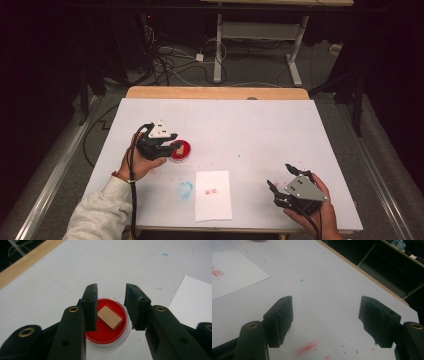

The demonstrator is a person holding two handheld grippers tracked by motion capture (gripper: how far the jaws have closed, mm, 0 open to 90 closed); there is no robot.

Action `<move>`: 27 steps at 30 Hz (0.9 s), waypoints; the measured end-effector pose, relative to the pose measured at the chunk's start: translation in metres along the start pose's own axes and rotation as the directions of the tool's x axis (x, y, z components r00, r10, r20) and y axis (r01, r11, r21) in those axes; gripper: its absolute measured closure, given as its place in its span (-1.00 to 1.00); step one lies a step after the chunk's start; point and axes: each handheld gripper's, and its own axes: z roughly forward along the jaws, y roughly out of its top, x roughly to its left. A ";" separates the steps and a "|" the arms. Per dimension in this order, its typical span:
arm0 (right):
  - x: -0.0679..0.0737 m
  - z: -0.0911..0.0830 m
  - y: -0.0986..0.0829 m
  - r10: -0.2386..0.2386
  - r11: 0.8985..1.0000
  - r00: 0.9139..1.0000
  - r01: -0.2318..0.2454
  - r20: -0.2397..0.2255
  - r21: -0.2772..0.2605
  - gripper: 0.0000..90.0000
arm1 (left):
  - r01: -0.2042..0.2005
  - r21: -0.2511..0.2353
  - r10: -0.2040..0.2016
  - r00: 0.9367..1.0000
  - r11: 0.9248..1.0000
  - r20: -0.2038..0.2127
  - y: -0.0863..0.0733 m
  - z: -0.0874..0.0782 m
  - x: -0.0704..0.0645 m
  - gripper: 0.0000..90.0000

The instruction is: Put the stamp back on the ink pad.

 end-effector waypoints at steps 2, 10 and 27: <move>0.001 0.000 0.000 -0.002 1.000 1.000 0.002 -0.003 0.001 -0.38 | -0.007 -0.023 0.006 1.000 1.000 -0.023 0.000 -0.003 -0.004 0.19; 0.001 -0.003 0.000 -0.002 1.000 1.000 0.002 -0.004 -0.006 -0.38 | -0.035 -0.117 0.027 0.997 0.992 -0.072 0.003 -0.011 -0.020 -0.32; 0.002 -0.007 0.000 0.003 1.000 1.000 -0.003 0.001 -0.016 -0.39 | -0.084 -0.252 0.044 0.987 0.964 -0.157 -0.010 -0.026 -0.047 -0.63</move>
